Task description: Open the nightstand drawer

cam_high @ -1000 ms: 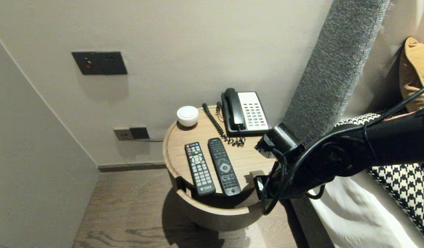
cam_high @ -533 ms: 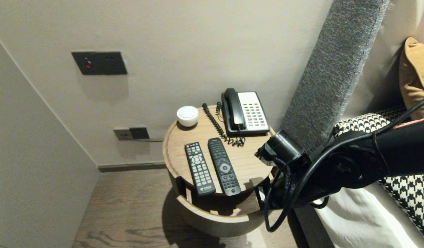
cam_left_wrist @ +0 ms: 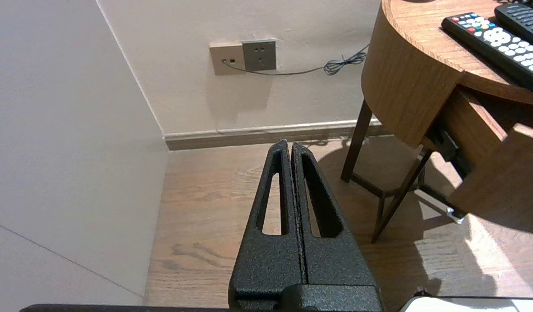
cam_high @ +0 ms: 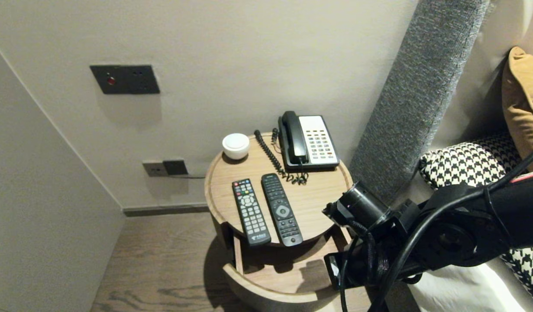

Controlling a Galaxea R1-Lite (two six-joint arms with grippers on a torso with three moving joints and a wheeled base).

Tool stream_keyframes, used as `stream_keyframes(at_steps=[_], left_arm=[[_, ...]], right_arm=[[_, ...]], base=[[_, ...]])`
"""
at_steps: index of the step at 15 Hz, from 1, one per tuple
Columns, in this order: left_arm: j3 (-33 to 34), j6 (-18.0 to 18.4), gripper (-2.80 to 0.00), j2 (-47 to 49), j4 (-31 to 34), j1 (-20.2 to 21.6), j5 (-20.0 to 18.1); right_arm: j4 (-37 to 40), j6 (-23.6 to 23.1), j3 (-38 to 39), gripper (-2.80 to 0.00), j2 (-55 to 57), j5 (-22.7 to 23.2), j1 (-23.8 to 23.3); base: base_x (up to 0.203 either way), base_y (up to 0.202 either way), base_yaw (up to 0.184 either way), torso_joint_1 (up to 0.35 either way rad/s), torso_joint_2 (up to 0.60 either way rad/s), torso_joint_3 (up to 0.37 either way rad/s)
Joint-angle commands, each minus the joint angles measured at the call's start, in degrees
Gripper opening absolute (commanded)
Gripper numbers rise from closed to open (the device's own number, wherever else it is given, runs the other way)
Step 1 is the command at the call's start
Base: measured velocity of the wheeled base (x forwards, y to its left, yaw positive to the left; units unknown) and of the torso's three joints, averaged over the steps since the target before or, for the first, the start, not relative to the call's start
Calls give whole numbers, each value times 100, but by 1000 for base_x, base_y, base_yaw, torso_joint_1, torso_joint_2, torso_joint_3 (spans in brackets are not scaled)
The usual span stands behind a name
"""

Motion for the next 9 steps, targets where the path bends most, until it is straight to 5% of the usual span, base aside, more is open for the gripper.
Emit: stream_keyframes(at_steps=[1,9], left_arm=[[0,2,-280,0,-1,1,1],[0,2,-280,0,-1,1,1]], right_arm=[[-4,85,187,-280,-117,41,149],[-9,197,781,-280,-566,180,505]], base=[[0,0,0,0,0,0],[0,0,0,0,0,0]])
